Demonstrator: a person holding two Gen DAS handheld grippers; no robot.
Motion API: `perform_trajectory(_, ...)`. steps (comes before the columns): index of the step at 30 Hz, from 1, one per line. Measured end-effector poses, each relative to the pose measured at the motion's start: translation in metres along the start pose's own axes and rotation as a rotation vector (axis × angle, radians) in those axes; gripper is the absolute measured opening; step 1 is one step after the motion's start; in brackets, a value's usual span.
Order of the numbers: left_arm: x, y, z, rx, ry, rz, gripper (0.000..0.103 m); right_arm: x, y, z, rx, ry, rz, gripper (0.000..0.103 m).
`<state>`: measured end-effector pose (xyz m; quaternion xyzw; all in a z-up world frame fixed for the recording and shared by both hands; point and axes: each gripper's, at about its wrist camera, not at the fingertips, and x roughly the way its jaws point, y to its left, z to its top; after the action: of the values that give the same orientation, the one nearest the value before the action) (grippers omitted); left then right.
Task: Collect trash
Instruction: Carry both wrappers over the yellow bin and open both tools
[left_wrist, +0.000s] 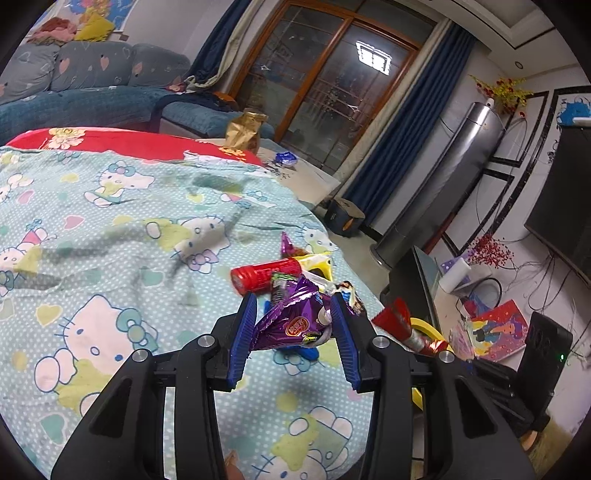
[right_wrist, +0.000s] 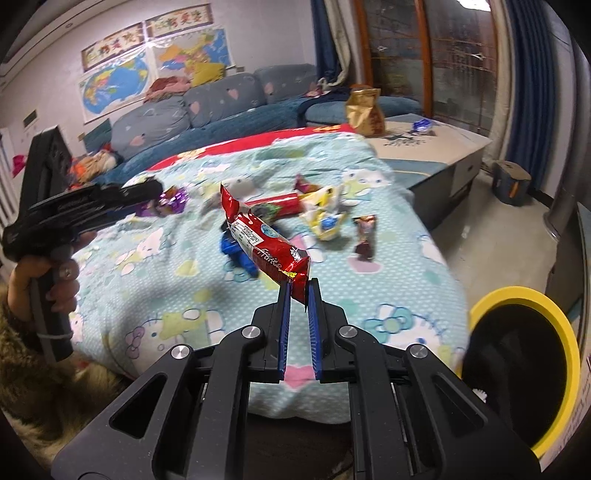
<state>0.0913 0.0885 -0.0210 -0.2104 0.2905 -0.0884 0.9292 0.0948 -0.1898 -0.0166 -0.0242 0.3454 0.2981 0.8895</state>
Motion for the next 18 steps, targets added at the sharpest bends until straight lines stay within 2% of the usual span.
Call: perform_trajectory(18,0.006,-0.048,-0.003,0.089,0.015,-0.048,0.039,-0.026,-0.041,0.004,0.077,-0.068,-0.104,0.006)
